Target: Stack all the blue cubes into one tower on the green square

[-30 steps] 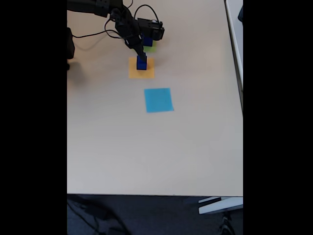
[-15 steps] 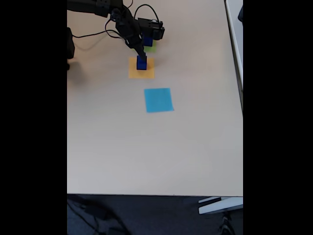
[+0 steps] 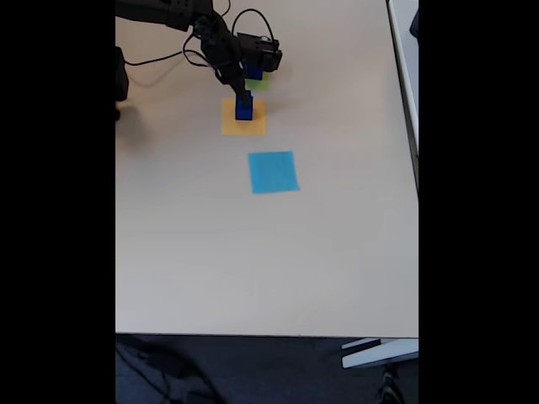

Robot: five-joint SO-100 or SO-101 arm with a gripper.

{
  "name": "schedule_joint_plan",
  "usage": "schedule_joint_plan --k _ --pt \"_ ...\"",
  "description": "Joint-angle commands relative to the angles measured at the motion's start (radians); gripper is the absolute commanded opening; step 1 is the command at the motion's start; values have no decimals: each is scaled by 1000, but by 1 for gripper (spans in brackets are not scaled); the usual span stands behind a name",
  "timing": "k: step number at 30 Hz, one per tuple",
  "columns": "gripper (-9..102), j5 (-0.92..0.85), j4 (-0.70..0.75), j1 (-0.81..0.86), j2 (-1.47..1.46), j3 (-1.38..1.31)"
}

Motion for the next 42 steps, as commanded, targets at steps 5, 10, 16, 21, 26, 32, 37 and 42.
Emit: schedule_joint_plan --k 5,10,16,21,26,32,37,42 --pt "26 6 -20 6 -8 -6" --pt "24 11 -23 6 -14 -5" --pt "21 14 -31 5 -18 -2" --pt "19 17 -37 3 -20 2" --pt "17 18 -38 5 -21 3" --pt "12 23 -43 5 -21 11" --pt "10 28 -46 3 -20 15" --pt "9 28 -46 3 -17 15"
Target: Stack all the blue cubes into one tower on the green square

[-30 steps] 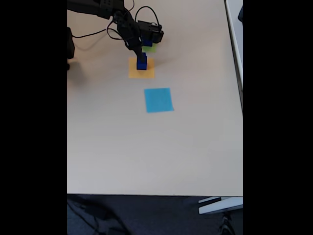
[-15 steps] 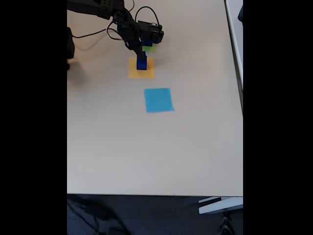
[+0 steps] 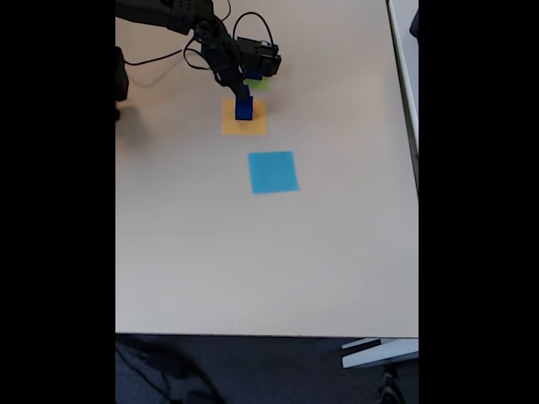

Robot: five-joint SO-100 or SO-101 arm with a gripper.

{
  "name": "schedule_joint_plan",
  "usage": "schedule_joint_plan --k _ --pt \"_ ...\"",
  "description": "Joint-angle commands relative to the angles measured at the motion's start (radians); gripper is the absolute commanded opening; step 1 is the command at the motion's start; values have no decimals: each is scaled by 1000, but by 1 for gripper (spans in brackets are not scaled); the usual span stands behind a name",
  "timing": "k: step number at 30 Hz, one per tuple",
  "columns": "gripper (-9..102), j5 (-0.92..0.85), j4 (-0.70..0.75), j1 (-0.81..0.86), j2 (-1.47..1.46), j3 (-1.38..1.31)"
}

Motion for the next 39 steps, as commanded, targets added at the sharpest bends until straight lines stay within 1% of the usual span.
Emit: schedule_joint_plan --k 1,6,10,16,21,24,30,39 --pt "8 5 -12 3 11 -6" --pt "6 -5 -9 2 23 -14" --pt "7 -35 35 2 38 -74" --pt "6 -67 227 9 21 -282" --pt "6 -110 341 34 -23 -445" --pt "7 -153 347 63 -46 -499" --pt "8 -192 422 106 -77 -598" --pt "8 -282 425 201 -103 -575"
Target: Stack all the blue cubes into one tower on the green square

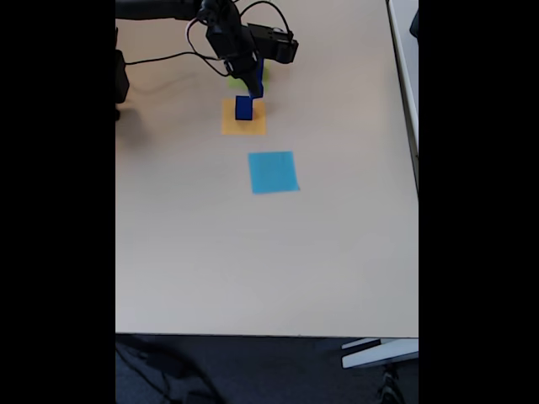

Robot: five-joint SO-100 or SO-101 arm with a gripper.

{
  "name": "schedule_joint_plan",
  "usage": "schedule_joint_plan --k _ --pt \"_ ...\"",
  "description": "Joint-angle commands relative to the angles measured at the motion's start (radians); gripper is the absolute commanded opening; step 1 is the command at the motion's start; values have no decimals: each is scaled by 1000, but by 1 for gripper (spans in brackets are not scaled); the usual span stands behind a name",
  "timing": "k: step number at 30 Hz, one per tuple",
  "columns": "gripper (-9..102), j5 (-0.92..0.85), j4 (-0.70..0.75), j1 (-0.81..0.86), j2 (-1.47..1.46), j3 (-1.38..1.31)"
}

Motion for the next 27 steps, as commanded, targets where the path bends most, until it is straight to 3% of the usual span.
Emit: schedule_joint_plan --k 1,27 --pt "7 -35 -20 41 11 -18" --pt "8 -270 -132 215 -333 -291"
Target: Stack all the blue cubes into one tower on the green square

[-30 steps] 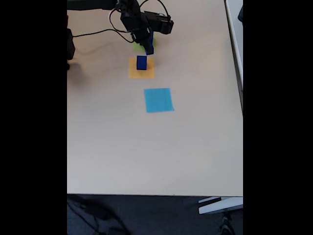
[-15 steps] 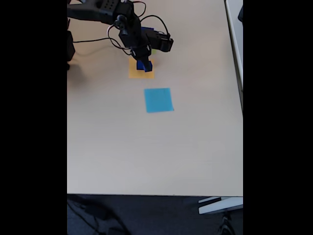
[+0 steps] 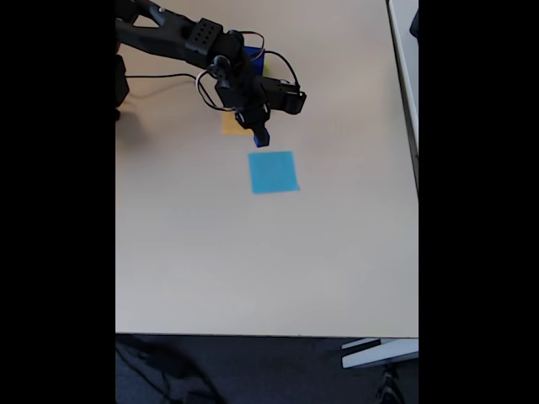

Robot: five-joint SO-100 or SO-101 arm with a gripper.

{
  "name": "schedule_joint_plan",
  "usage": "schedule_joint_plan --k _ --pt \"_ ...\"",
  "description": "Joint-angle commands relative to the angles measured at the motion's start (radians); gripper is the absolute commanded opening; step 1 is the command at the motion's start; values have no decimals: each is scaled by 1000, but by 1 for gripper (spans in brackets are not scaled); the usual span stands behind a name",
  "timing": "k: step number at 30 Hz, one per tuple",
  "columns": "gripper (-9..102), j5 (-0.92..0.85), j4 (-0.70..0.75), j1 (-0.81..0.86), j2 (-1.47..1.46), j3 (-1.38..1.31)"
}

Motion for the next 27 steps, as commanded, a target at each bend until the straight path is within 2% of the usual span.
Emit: schedule_joint_plan --k 1,13,27 --pt "8 -14 -17 14 -34 -107" --pt "8 21 -89 15 -189 -227" --pt "8 106 -118 26 -216 -186"
